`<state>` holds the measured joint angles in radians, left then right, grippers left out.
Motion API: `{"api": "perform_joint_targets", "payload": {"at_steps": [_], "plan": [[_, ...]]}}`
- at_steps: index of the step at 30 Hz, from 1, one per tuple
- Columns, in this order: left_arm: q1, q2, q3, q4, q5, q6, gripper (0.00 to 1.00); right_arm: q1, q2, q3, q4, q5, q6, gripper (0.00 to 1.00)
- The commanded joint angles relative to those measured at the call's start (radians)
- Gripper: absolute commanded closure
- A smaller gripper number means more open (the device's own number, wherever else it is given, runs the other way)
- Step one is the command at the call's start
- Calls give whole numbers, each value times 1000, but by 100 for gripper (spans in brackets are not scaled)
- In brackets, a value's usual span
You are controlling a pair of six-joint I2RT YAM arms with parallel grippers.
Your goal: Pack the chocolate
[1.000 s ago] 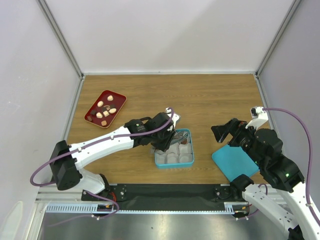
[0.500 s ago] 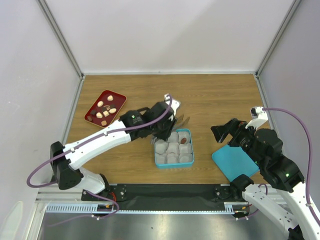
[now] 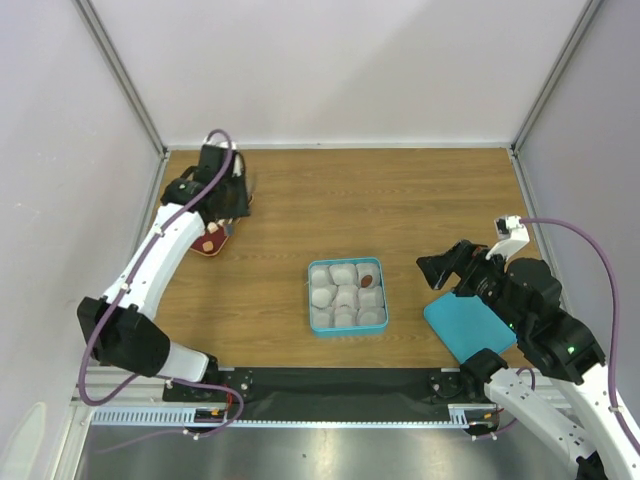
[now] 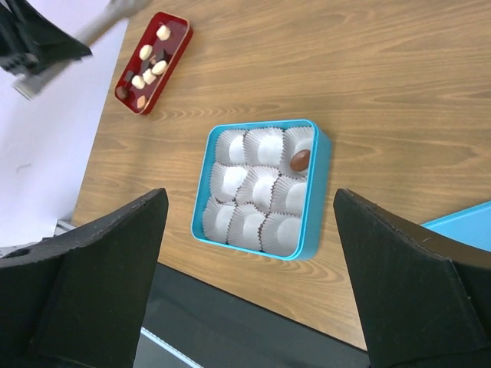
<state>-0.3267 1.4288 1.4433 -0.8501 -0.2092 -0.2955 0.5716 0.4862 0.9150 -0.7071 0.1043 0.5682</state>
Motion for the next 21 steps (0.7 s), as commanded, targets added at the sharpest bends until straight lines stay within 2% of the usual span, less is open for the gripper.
{"api": "perform_joint_targets", "payload": {"at_steps": [1,5,14,21], "plan": [[127,-48,-92,58,56,9,56,-1,-5,21,9,-37,-10,5],[204,-15,-138,120,79,13,53,1,-9,36,8,-22,-34,4],[238,120,-100,125,1,13,54,1,34,27,20,-20,-83,4],[239,108,-146,149,-25,19,53,1,32,24,32,-8,-97,4]]}}
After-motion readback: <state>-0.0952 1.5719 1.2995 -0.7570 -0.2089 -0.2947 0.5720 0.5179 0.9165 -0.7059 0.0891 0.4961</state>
